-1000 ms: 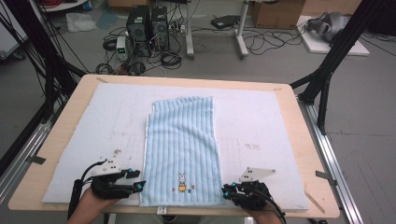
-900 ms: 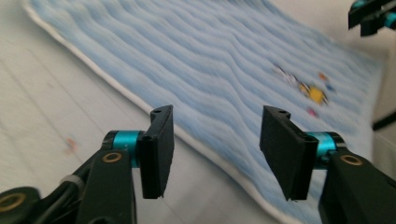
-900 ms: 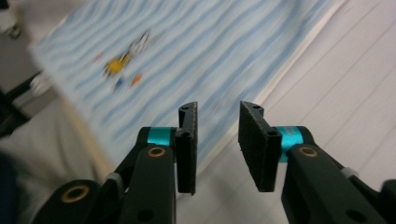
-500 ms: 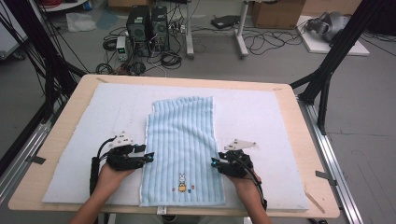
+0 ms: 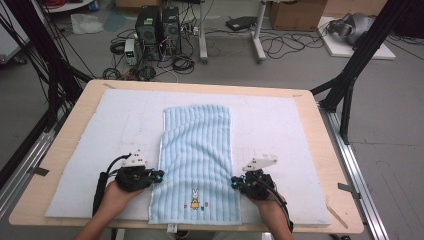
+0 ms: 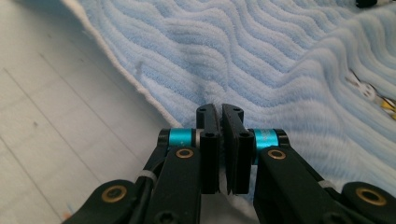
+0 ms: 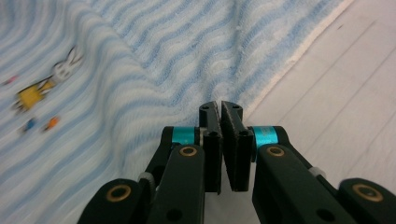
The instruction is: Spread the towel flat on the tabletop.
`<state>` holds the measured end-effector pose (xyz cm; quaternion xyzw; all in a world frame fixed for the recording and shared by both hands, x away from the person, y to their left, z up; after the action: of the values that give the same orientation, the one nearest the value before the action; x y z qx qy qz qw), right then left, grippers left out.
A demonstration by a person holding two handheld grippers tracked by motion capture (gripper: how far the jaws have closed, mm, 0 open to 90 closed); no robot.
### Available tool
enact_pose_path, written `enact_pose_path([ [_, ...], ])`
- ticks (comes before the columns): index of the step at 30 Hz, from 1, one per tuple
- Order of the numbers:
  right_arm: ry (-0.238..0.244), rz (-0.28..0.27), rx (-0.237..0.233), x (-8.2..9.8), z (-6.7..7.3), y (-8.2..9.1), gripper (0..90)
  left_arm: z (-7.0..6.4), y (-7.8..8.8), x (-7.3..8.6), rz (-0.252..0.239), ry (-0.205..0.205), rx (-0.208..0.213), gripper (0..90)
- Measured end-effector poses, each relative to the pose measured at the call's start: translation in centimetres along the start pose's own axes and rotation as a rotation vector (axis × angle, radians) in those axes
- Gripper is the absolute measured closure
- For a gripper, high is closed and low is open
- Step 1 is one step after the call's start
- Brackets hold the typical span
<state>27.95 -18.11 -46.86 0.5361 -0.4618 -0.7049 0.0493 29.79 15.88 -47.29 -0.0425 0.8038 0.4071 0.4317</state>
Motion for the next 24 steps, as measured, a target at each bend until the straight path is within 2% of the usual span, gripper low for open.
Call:
enact_pose_path([
  [2, 0.007, -0.006, -0.024, 0.4, 0.7, 0.6, 86.8, -0.5, 0.6, 0.7, 0.008, -0.003, 0.029, 85.1],
  [7, 0.028, -0.002, -0.064, 1.0, 2.2, 1.7, 86.8, -1.3, 1.4, 1.5, 0.030, -0.005, 0.066, 85.1],
  [9, 0.032, 0.006, -0.092, 1.3, 2.8, 2.0, 86.9, -1.8, 2.0, 2.2, 0.050, -0.009, 0.104, 85.1],
  [12, 0.029, 0.015, -0.141, 1.7, 3.7, 2.6, 86.2, -2.2, 2.4, 2.5, 0.056, -0.010, 0.126, 84.4],
  [13, 0.039, 0.007, -0.139, 1.7, 3.8, 2.8, 84.4, -2.3, 2.6, 2.5, 0.048, -0.013, 0.136, 81.6],
  [14, 0.035, -0.003, -0.134, 1.5, 3.7, 3.0, 81.0, -2.0, 2.8, 2.0, 0.013, -0.009, 0.122, 73.5],
  [16, 0.007, -0.041, -0.109, 0.8, 2.9, 3.2, 73.7, -1.3, 2.9, 1.0, -0.048, 0.024, 0.081, 56.5],
  [17, 0.000, -0.063, -0.091, 0.4, 2.3, 3.1, 71.6, -0.9, 3.0, 0.5, -0.081, 0.040, 0.071, 53.3],
  [18, -0.011, -0.081, -0.074, 0.0, 1.8, 3.0, 69.2, -0.5, 3.1, 0.0, -0.110, 0.053, 0.060, 51.8],
  [19, -0.024, -0.095, -0.052, -0.4, 1.1, 2.7, 66.0, -0.5, 3.1, 0.0, -0.110, 0.053, 0.060, 50.9],
  [20, -0.038, -0.108, -0.032, -0.8, 0.4, 2.4, 64.9, 0.4, 3.1, -1.0, -0.153, 0.077, 0.042, 50.0],
  [21, -0.053, -0.121, -0.013, -1.2, -0.3, 2.0, 63.6, 0.7, 3.1, -1.5, -0.169, 0.086, 0.039, 49.6],
  [23, -0.080, -0.136, 0.020, -2.0, -1.6, 1.0, 61.9, 1.1, 3.0, -1.9, -0.181, 0.092, 0.036, 49.6],
  [24, -0.090, -0.137, 0.025, -2.3, -2.1, 0.4, 61.4, 1.9, 2.9, -2.7, -0.192, 0.104, 0.022, 49.6],
])
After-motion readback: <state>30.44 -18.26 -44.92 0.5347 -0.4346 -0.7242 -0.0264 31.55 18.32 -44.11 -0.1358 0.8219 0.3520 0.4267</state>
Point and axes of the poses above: each handheld gripper's, and its own axes: y roughly backward along the jaws, x roughly out of its underside, z roughly to its left, the point moved 4 cm from there along -y, roughly forward along the jaws, and after that the axes turned 11 degrees about y, right-handed, at the moved point
